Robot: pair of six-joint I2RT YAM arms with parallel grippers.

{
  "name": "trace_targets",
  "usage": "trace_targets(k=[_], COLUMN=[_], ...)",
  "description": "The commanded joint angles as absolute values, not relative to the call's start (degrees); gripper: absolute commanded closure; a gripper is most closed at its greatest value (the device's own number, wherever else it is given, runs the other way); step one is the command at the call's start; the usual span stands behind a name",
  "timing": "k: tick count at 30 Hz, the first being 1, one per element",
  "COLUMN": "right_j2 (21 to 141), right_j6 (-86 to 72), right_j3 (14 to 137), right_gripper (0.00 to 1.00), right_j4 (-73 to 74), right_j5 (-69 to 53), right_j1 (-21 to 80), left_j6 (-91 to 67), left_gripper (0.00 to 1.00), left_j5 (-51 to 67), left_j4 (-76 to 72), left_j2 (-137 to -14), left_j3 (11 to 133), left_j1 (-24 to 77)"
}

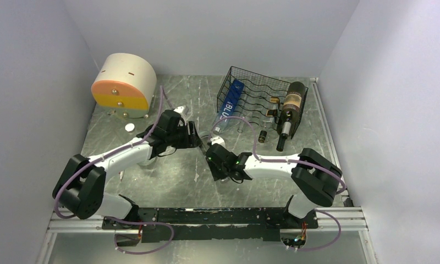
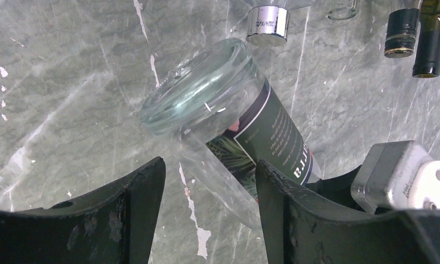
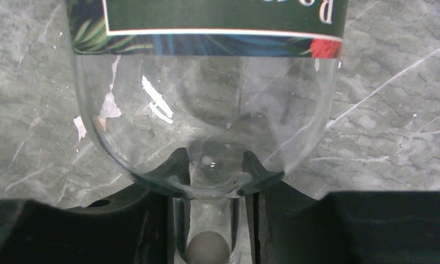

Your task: Put the wine bottle on the wine rack

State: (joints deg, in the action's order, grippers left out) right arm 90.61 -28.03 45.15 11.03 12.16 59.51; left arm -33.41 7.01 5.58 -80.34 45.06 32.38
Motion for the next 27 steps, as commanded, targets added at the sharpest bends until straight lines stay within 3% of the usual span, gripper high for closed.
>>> trace_targets(k=[1,5,27], right_j2=[91.54,90.68,71.41], right_j6=[-28.65,-29.0,-27.25], right_j3=[45.09,44.99,46.1], right_gripper=[0.62,1.0,1.0], right_j4=[8.45,8.86,9.18], right_j5=[13.42,14.9,17.8], right_j1=[59.48,59.52,59.52], left_j6=[-34.21,-33.98,-33.39], left_gripper=[0.35,0.35,0.31], left_j5=[8.44,9.36,6.81], left_j4=[4.63,7.36,18.1], left_j2=[-77.19,-74.76,-57.92], left_j3=[44.06,45.58,50.41], left_j1=[32.01,32.03,32.02])
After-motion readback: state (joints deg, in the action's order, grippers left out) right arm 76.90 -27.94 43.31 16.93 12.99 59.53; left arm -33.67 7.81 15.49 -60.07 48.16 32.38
